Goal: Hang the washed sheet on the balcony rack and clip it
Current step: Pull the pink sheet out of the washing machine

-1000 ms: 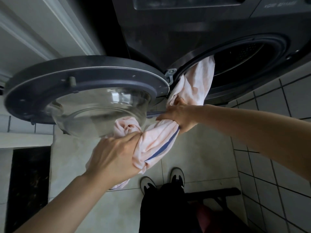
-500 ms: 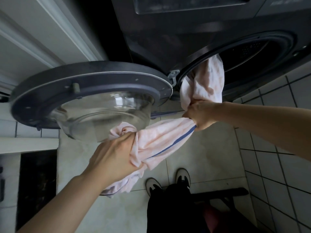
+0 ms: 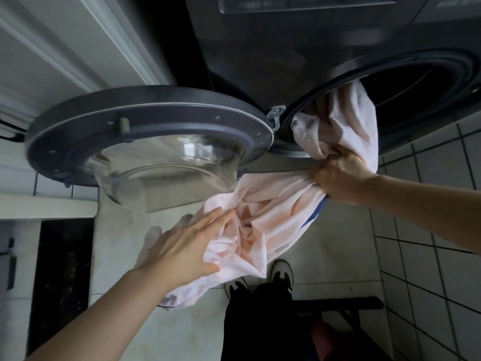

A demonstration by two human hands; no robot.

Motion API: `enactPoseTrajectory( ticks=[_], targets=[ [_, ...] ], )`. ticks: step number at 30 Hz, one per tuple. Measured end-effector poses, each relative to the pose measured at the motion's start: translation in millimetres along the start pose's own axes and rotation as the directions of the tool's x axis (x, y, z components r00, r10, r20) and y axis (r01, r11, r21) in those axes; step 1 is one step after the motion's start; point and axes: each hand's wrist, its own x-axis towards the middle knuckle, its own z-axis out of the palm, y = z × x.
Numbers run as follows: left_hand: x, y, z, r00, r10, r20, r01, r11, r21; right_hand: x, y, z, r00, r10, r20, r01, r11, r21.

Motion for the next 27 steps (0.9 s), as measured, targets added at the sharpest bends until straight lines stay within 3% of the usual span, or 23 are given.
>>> enactPoseTrajectory(
  ticks=[2, 4, 9, 10, 21, 27],
  targets=[
    [5, 4, 4, 0.999, 0.028, -0.047, -0.03, 0.998, -0.054, 4, -13, -12, 0.996, -0.002, -0.088, 0.004, 1.0, 0.016],
    [11, 11, 6, 0.996, 0.029, -0.088, -0.037, 0.995, -0.091, 12, -25, -26, 0.993, 0.024, -0.118, -0.007, 0.99, 0.141],
    [25, 41, -1, 0.988, -0.011, -0.152, -0.014, 0.987, -0.161, 15, -51, -54, 0.997, -0.081, 0.011, 0.07, 0.915, 0.398],
    [26, 49, -3, 0.986, -0.02, -0.166, -0.008, 0.986, -0.166, 14, -54, -60, 0.996, -0.091, -0.018, 0.09, 0.898, 0.43],
    [38, 80, -13, 0.96, -0.155, -0.234, 0.102, 0.969, -0.223, -2, -61, -84, 0.988, -0.045, -0.149, 0.131, 0.762, 0.635],
    [35, 83, -17, 0.952, -0.138, -0.274, 0.088, 0.979, -0.186, -5, -50, -75, 0.977, -0.136, -0.166, 0.205, 0.827, 0.524]
  ],
)
